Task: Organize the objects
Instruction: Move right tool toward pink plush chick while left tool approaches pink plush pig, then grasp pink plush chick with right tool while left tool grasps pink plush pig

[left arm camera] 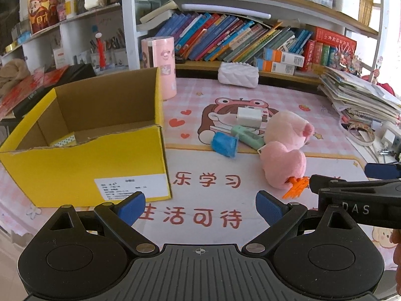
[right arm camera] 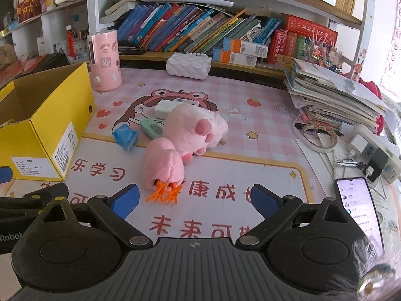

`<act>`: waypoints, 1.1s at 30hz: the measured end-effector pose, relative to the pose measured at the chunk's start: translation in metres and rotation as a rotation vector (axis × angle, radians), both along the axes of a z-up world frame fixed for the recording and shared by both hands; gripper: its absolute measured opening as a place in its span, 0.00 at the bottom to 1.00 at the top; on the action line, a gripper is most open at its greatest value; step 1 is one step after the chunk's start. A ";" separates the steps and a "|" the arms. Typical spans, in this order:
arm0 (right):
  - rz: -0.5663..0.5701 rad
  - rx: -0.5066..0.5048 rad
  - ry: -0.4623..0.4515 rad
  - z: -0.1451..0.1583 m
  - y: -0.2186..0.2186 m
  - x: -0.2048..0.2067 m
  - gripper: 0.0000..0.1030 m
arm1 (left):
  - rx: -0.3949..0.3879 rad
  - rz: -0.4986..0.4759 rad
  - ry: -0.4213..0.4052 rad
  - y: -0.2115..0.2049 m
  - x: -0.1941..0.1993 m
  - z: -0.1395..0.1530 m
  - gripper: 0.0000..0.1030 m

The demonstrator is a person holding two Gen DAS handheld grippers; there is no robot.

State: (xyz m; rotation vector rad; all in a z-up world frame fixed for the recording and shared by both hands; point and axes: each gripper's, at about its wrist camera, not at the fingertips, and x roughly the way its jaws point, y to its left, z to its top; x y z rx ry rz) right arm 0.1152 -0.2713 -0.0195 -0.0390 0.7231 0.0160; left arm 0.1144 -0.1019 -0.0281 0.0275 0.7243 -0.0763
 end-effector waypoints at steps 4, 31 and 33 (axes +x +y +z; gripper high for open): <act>0.022 0.015 0.000 0.000 -0.006 0.006 0.83 | 0.006 0.004 -0.001 -0.008 0.005 -0.001 0.94; 0.246 0.155 0.152 -0.024 -0.009 0.079 0.45 | 0.035 -0.084 0.067 -0.028 0.020 -0.013 0.94; 0.249 0.197 0.133 -0.009 -0.020 0.068 0.45 | 0.042 -0.102 0.072 -0.037 0.026 -0.015 0.94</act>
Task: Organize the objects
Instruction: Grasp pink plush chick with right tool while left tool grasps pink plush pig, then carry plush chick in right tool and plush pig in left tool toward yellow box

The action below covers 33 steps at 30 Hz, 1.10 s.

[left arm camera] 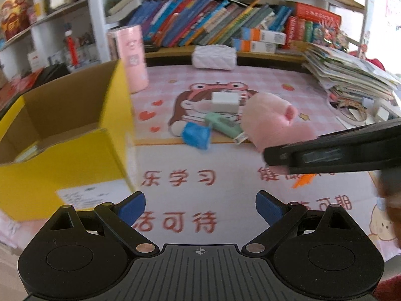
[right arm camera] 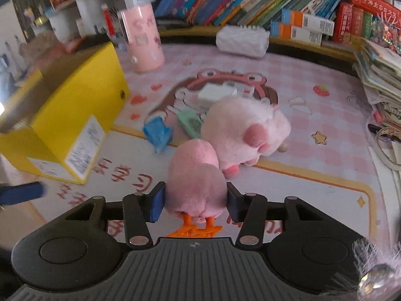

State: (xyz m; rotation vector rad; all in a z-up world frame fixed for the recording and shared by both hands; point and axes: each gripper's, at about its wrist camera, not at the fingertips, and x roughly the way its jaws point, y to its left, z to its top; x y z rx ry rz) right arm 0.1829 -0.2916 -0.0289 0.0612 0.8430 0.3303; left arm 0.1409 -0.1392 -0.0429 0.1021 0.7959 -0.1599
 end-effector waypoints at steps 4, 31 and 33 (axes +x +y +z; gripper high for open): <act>-0.124 0.067 -0.024 0.022 -0.035 -0.022 0.45 | -0.009 -0.059 -0.007 -0.023 0.017 -0.002 0.94; -0.486 -0.005 -0.015 0.016 -0.122 -0.039 0.45 | 0.002 -0.158 -0.068 -0.106 0.121 -0.031 0.70; -0.498 -0.011 -0.010 0.016 -0.121 -0.039 0.45 | -0.010 -0.149 -0.066 -0.102 0.118 -0.028 0.67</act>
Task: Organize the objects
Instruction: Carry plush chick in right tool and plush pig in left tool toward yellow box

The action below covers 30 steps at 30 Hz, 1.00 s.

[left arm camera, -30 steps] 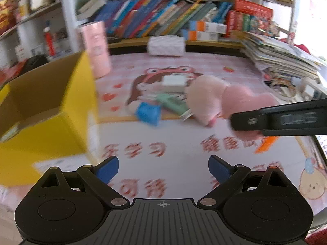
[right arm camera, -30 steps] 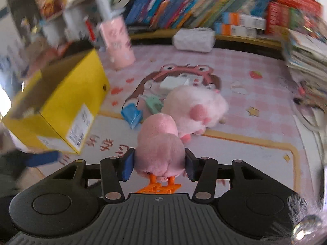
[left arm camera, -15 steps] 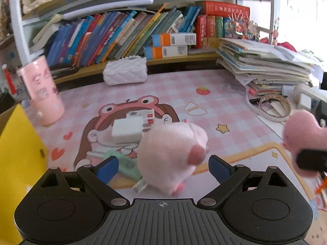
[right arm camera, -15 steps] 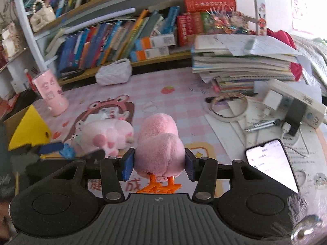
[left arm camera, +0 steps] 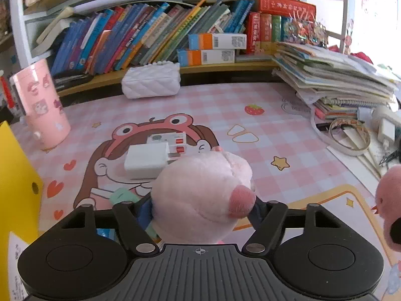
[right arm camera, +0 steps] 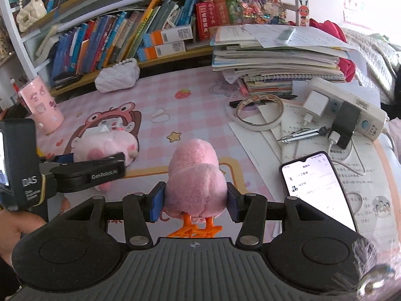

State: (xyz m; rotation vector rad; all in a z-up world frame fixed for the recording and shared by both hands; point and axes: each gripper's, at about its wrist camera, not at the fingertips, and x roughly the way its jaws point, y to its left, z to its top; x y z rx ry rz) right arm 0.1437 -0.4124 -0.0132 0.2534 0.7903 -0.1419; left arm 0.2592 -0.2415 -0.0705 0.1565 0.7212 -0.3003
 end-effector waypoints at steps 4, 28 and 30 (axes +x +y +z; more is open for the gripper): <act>-0.017 -0.013 0.000 0.000 0.007 -0.002 0.45 | -0.070 0.027 -0.007 0.020 -0.016 0.016 0.67; 0.373 0.003 -0.007 0.012 0.184 -0.028 0.46 | -0.220 0.301 -0.045 0.215 -0.169 0.068 0.67; 0.411 0.000 -0.008 0.013 0.203 -0.035 0.46 | -0.234 0.335 -0.037 0.233 -0.180 0.069 0.67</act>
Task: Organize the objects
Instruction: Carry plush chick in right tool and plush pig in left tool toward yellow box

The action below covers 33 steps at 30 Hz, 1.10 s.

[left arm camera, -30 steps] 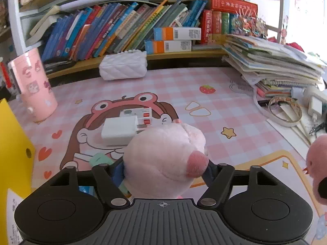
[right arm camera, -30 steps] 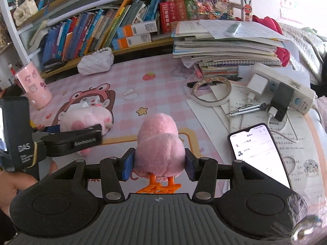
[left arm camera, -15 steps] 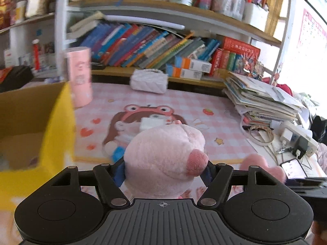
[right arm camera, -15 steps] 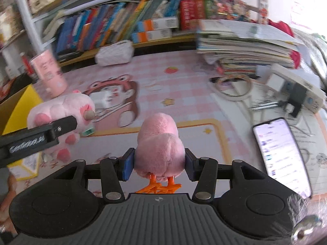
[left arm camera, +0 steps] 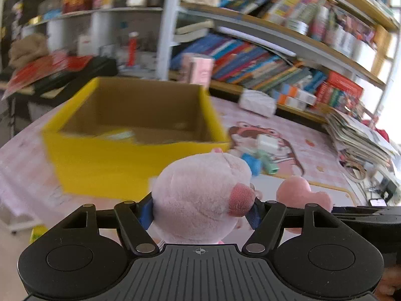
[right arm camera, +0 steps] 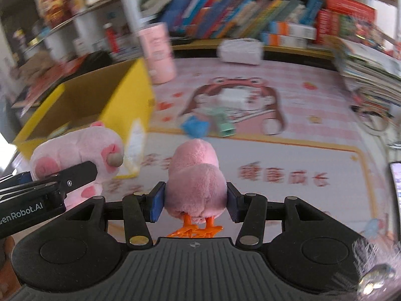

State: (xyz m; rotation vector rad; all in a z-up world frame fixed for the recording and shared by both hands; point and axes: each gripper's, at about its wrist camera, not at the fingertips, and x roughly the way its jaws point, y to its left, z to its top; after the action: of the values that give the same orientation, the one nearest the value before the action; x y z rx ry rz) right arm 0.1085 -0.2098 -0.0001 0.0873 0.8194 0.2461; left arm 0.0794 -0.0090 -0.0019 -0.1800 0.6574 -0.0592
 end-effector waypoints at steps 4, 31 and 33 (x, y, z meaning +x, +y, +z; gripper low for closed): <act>0.055 -0.005 0.002 0.001 0.032 -0.016 0.46 | -0.019 0.055 0.004 0.030 -0.019 0.001 0.67; 0.118 0.004 -0.005 0.003 0.137 -0.089 0.46 | -0.028 0.121 0.002 0.128 -0.093 0.003 0.67; 0.118 0.005 -0.007 0.003 0.142 -0.092 0.46 | -0.026 0.121 -0.002 0.133 -0.096 0.004 0.67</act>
State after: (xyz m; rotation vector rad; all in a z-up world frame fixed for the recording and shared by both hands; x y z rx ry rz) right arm 0.0165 -0.0677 0.0027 0.0428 0.8183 0.3593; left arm -0.0162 0.1237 0.0019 -0.2443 0.6431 0.0480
